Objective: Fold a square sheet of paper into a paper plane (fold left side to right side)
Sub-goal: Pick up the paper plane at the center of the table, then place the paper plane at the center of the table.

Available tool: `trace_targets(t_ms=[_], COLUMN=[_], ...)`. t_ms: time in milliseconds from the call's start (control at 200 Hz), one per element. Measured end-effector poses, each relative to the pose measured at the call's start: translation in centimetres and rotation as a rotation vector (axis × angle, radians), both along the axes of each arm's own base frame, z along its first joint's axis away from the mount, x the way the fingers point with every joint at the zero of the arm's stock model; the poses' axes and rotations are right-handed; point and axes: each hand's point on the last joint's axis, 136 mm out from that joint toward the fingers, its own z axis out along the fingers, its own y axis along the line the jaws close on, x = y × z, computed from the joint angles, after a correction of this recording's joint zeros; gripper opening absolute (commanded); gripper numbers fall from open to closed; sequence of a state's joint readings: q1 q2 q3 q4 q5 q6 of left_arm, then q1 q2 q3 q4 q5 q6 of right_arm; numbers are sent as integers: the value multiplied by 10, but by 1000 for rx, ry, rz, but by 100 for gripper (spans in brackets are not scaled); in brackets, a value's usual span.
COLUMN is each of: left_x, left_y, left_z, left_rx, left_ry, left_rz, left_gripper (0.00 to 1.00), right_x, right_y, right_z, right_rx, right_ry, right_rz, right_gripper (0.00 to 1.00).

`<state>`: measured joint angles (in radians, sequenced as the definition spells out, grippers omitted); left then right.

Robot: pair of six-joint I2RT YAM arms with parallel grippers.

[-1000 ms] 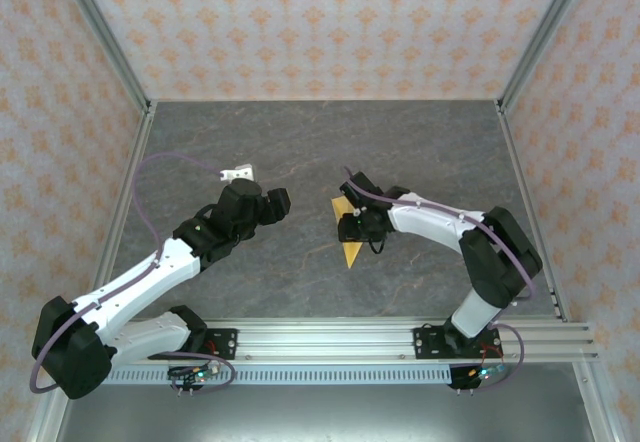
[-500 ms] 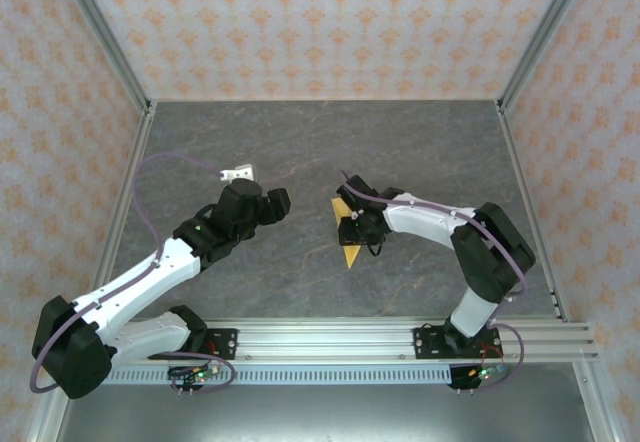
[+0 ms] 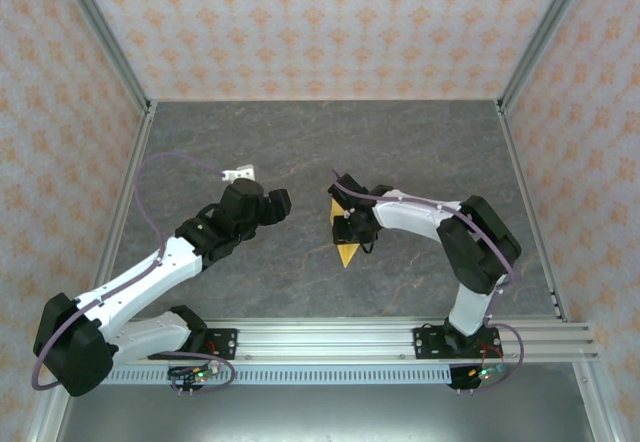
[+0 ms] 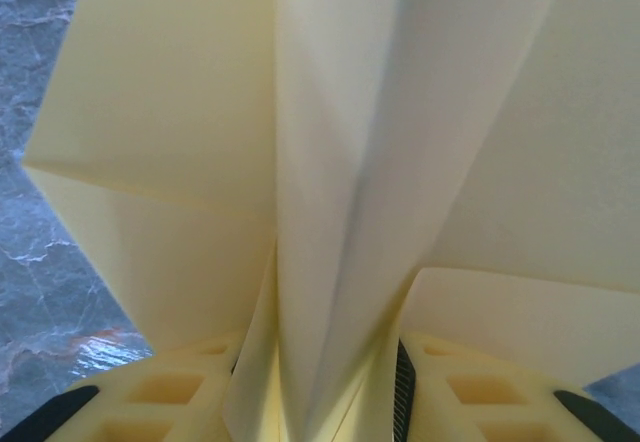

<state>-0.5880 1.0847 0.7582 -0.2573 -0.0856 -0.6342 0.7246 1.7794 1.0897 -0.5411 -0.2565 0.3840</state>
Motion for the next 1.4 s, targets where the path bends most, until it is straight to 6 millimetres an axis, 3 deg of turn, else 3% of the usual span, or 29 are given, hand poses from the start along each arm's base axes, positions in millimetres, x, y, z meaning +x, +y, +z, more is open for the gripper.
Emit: trace_targets(t_ms=[175,370,490,585,686,826,941,1036,1271,1401], left_x=[0,0,-3,-6,-7,-10,-12,-13,-15,-17], left_y=[0,0,2,4,5,6,7,7,3,0], left_z=[0,1,5,11,21,32,37,39,39,38], left_rx=[1,6,7,15,16,21,27,35,46,50], left_ry=[0,-3,-13,-26,-49,-83,-101,-106,-108,-106], left_rz=[0,-4,-10,-21,-31,-49,-64,-71,-111,-136], left_gripper=[78,79,80,82,86,100,100,100,100,100], right_x=[2,3,12,34,71,119,147,156,149,149], right_y=[-2,-4,-2,-2,1,-4,-12,-18,-22,-21], right_z=[-4,-4,1,16,37,54,47,34,1,0], right_rx=[-26,-44,-43,-34,-19,-31,-65,-103,-163,-160], right_ry=[13,16,15,-6,-58,-114,-112,-87,-2,5], right_rz=[-19,-29,-38,-48,-56,-69,-81,-80,-53,-49], right_gripper=[36,11,6,6,6,6,6,6,10,14])
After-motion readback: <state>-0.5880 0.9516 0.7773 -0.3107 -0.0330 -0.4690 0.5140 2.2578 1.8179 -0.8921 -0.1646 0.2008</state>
